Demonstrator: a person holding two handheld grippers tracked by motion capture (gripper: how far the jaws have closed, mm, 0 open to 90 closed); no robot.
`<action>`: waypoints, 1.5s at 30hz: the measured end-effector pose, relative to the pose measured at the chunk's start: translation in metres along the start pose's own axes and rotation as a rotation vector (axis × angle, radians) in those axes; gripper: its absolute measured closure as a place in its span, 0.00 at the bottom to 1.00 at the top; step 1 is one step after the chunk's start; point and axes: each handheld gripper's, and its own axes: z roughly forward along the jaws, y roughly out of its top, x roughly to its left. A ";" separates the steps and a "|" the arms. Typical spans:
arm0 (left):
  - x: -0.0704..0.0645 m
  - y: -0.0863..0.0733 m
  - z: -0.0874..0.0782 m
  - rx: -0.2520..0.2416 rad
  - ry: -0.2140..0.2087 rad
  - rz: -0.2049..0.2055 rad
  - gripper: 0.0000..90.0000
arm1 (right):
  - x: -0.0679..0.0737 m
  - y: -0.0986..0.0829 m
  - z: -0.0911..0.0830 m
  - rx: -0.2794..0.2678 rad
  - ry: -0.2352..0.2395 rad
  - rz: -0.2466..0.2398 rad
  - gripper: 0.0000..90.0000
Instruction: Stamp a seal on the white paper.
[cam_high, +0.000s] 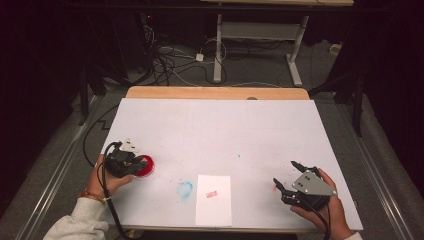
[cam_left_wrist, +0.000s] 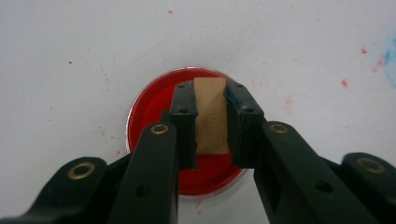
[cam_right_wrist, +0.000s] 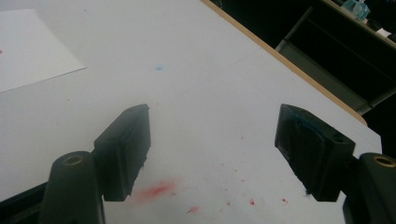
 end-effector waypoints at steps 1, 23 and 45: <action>0.000 0.000 0.002 0.013 -0.003 0.001 0.82 | 0.000 0.000 0.000 0.001 -0.002 -0.002 0.30; 0.004 0.000 0.007 0.024 -0.025 -0.038 0.82 | 0.001 0.000 0.001 0.005 0.001 -0.005 0.30; -0.001 0.004 0.008 0.058 0.008 -0.027 0.82 | 0.001 0.000 0.001 0.015 -0.003 -0.003 0.30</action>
